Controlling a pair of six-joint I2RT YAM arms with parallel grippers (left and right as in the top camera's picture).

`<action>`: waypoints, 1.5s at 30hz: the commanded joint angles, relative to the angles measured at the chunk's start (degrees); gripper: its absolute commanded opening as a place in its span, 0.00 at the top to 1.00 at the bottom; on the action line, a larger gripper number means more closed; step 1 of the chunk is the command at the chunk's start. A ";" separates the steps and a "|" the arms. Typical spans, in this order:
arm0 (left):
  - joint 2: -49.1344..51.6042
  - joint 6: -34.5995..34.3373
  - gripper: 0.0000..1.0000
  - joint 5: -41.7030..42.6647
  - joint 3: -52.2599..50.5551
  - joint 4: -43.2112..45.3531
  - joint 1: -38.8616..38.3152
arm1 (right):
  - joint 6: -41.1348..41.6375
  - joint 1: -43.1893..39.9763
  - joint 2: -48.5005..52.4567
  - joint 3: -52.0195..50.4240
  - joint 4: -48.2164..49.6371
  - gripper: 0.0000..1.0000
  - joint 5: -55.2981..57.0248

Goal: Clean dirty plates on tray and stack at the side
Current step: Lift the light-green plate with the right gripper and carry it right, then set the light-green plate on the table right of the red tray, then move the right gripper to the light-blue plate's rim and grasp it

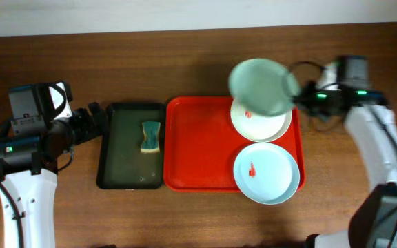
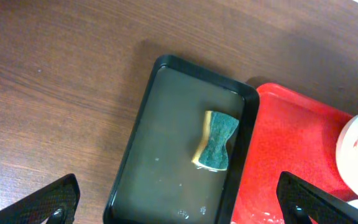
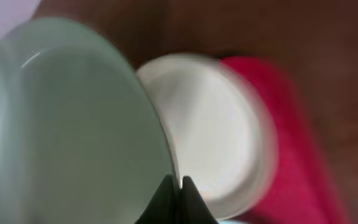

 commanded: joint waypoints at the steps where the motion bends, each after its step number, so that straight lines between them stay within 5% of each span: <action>1: -0.83 -0.70 0.01 -0.44 0.04 0.04 0.04 | -6.62 -12.26 -0.66 0.11 -5.99 0.96 -0.83; 4: -0.83 -0.70 0.01 -0.44 0.04 0.04 0.04 | -6.62 -19.43 -0.61 -1.09 -9.86 0.96 14.47; 10: -0.83 -0.70 0.01 -0.44 0.04 0.04 0.04 | -3.17 -20.50 -0.55 -4.52 -5.20 0.96 24.50; 19: -0.83 -0.70 0.01 -0.44 0.04 0.04 0.04 | -3.19 -20.33 4.55 -4.59 -2.71 0.96 27.54; 20: -0.83 -0.70 0.01 -0.44 0.04 0.04 0.04 | -3.21 -20.33 4.79 -4.59 -2.71 0.88 26.43; 22: -0.83 -0.70 0.01 -0.44 0.04 0.04 0.04 | -5.86 -20.33 4.83 -4.55 -3.37 0.41 22.56; 23: -0.83 -0.70 0.01 -0.44 0.04 0.04 0.04 | -8.48 -20.35 4.83 -4.55 -4.50 0.27 19.43; 29: -0.83 -0.70 0.01 -0.44 0.04 0.04 0.04 | -13.44 -17.81 -1.53 -4.50 -15.28 0.34 14.29; 35: -0.83 -0.70 0.01 -0.44 0.04 0.04 0.04 | -19.96 -4.07 -6.99 -5.20 -31.17 0.31 14.29; 45: -0.83 -0.70 0.01 -0.44 0.04 0.04 0.04 | -12.11 9.99 -7.02 -15.56 -29.35 0.23 18.32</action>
